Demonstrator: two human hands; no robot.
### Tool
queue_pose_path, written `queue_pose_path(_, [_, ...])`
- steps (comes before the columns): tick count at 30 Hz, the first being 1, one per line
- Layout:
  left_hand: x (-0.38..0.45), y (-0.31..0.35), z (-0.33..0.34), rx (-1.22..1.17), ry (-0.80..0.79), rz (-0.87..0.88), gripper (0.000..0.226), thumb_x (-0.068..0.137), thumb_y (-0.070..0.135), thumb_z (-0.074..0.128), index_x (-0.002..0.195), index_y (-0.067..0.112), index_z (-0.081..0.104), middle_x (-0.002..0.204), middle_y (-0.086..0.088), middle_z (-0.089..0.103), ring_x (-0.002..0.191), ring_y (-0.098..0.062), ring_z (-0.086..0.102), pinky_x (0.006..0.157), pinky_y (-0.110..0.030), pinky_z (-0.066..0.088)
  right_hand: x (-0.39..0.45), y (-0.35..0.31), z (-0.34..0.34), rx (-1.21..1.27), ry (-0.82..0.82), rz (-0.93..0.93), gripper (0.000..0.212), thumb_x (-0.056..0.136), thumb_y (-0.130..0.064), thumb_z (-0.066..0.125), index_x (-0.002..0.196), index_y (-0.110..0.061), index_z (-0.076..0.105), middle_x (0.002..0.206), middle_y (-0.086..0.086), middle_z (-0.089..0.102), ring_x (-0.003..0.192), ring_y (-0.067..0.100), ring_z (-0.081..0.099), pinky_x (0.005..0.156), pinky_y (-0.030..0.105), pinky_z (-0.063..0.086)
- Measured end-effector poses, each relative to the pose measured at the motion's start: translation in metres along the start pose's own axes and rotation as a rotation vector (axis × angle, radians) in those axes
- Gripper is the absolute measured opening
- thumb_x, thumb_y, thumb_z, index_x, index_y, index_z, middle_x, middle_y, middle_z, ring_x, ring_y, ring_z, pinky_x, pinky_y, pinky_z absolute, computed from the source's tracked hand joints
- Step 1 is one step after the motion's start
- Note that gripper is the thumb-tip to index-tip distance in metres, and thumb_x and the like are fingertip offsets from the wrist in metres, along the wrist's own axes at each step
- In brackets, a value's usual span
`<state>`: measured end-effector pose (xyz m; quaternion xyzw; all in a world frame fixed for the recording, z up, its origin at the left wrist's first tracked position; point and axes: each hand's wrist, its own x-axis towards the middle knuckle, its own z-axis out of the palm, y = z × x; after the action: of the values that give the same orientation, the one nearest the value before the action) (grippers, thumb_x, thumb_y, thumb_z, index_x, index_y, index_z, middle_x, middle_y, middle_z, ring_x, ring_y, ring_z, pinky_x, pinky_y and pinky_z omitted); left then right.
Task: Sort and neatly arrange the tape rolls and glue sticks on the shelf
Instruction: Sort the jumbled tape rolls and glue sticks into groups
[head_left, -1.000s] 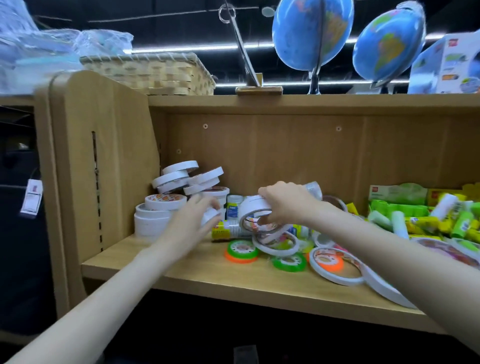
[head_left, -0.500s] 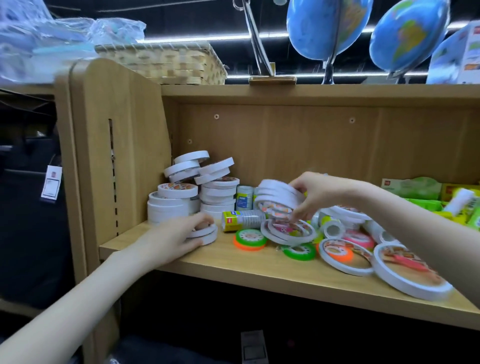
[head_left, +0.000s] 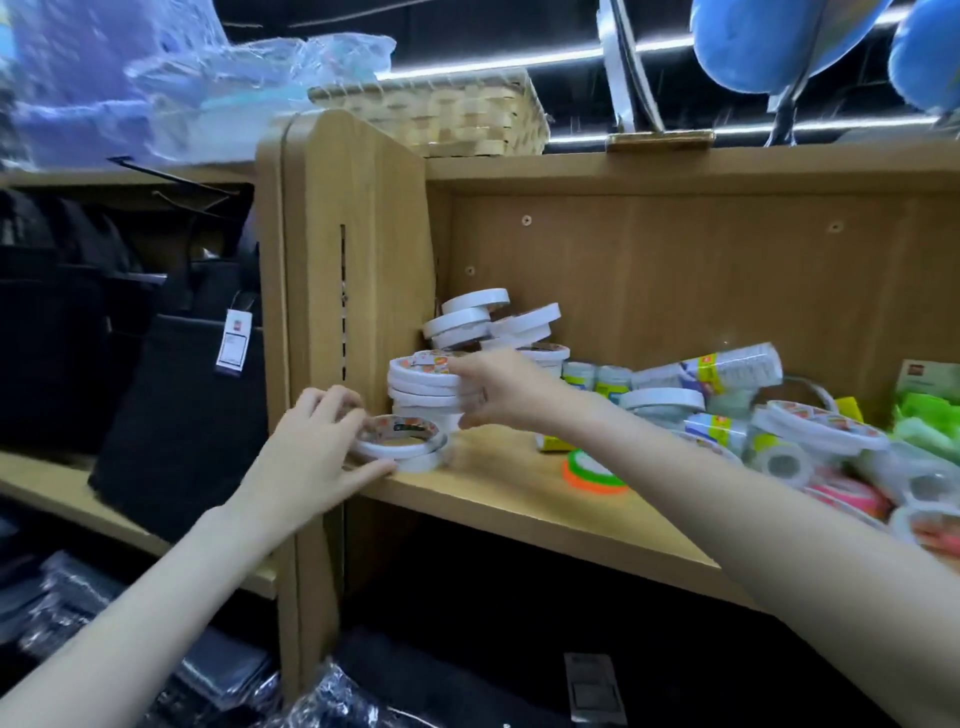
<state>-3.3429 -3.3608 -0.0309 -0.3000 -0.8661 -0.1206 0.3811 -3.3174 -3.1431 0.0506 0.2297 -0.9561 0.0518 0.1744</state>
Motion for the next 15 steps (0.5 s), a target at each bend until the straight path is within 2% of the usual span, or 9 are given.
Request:
queue_pose_path(2, [-0.007,0.006,-0.001,-0.157,0.022,-0.218,0.042,0.077,0.041,0.07,0.106,0.016,0.052,0.103,0.004,0.044,0.08,-0.008,0.048,0.068,-0.015,0.037,0.01,-0.007,0.008,0.009,-0.078,-0.005,0.038,0.073,-0.017,0.076,0.069,-0.02,0.038,0.072,-0.006,0.04,0.078,0.016,0.039,0.053,0.017,0.025])
queue_pose_path(3, [-0.01,0.008,0.001,-0.251,0.027,-0.305,0.043,0.077,0.033,0.073,0.108,0.018,0.047,0.103,0.005,0.042,0.073,-0.008,0.052,0.061,-0.012,0.037,0.013,-0.01,0.01,0.034,-0.12,-0.005,0.029,0.074,-0.021,0.076,0.079,-0.021,0.047,0.08,-0.007,0.041,0.083,0.014,0.039,0.055,0.016,0.028])
queue_pose_path(4, [-0.014,0.008,0.003,-0.341,0.041,-0.358,0.043,0.077,0.025,0.073,0.107,0.021,0.043,0.103,0.005,0.044,0.07,-0.008,0.055,0.057,-0.012,0.038,0.014,-0.013,0.011,0.073,-0.154,-0.002,0.03,0.076,-0.024,0.076,0.096,-0.018,0.054,0.091,-0.006,0.043,0.089,0.012,0.039,0.061,0.017,0.033])
queue_pose_path(5, [-0.017,0.008,0.005,-0.438,0.079,-0.38,0.045,0.077,0.019,0.074,0.107,0.025,0.041,0.105,0.003,0.046,0.072,-0.006,0.058,0.057,-0.012,0.041,0.016,-0.013,0.012,0.129,-0.16,0.014,0.04,0.077,-0.026,0.075,0.11,-0.014,0.054,0.101,-0.004,0.044,0.093,0.011,0.041,0.068,0.019,0.038])
queue_pose_path(7, [-0.021,0.01,0.007,-0.585,0.163,-0.408,0.049,0.077,0.013,0.073,0.108,0.028,0.038,0.109,0.002,0.047,0.08,-0.006,0.059,0.063,-0.014,0.047,0.02,-0.012,0.018,0.237,-0.067,0.046,0.04,0.077,-0.027,0.075,0.109,-0.014,0.055,0.11,0.001,0.044,0.096,0.015,0.047,0.076,0.022,0.04])
queue_pose_path(10, [-0.025,0.022,0.011,-0.546,0.253,-0.393,0.048,0.077,0.014,0.072,0.115,0.019,0.043,0.11,0.004,0.042,0.09,-0.009,0.055,0.074,-0.018,0.048,0.023,-0.011,0.03,0.224,0.074,0.075,0.035,0.075,-0.028,0.076,0.1,-0.015,0.054,0.115,0.006,0.044,0.094,0.021,0.052,0.077,0.027,0.041])
queue_pose_path(13, [-0.027,0.03,0.014,-0.417,0.308,-0.327,0.047,0.078,0.013,0.07,0.119,0.008,0.048,0.11,0.001,0.043,0.102,-0.014,0.048,0.085,-0.024,0.042,0.016,0.0,0.026,0.18,0.083,0.102,0.044,0.075,-0.032,0.075,0.109,-0.013,0.054,0.116,0.003,0.044,0.09,0.014,0.045,0.073,0.025,0.037])
queue_pose_path(15, [-0.025,0.037,0.013,-0.374,0.336,-0.3,0.04,0.08,0.01,0.067,0.116,0.005,0.05,0.111,-0.005,0.047,0.102,-0.014,0.045,0.085,-0.02,0.038,0.003,0.014,0.014,0.21,0.096,0.151,0.043,0.077,-0.031,0.074,0.111,-0.013,0.054,0.115,0.003,0.05,0.088,0.014,0.047,0.064,0.018,0.036])
